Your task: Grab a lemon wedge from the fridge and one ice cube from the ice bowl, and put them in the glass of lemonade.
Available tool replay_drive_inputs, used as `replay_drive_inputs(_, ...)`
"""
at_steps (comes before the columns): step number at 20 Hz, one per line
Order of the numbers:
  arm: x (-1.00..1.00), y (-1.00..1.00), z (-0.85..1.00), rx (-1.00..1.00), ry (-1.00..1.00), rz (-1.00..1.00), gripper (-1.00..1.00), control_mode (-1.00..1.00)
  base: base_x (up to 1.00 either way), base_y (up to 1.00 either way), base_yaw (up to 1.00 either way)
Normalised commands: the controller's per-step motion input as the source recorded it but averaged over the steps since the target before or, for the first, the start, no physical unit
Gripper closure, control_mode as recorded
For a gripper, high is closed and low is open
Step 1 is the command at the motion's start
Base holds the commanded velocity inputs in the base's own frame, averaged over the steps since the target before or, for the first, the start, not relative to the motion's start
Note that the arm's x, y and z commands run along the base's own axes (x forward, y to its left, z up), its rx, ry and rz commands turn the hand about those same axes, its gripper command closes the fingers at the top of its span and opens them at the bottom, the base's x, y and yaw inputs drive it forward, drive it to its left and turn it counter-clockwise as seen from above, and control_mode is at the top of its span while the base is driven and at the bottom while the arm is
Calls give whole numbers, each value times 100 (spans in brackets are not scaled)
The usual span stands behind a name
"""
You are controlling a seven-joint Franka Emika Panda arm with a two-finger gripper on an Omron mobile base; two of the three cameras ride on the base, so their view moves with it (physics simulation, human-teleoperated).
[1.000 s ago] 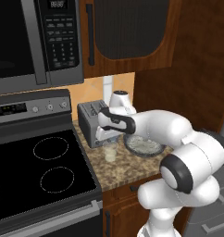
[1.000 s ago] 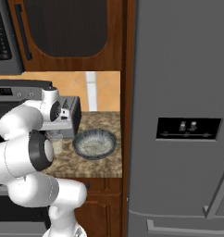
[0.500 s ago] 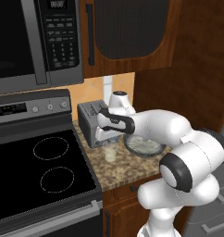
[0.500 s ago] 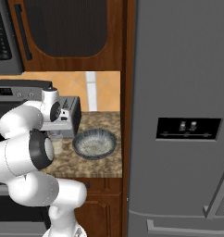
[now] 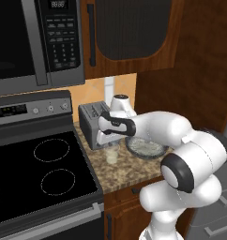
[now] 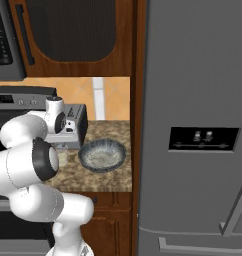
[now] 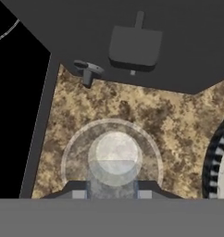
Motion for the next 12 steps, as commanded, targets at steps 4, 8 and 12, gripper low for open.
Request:
replay_drive_inputs(4,1,8,0,0,3,0,100,-100,0,0,0)
replay_drive_inputs(8,0,0,0,0,1,0,-100,-100,0,0,0)
replay_drive_inputs(12,0,0,0,0,0,0,-100,-100,0,0,0)
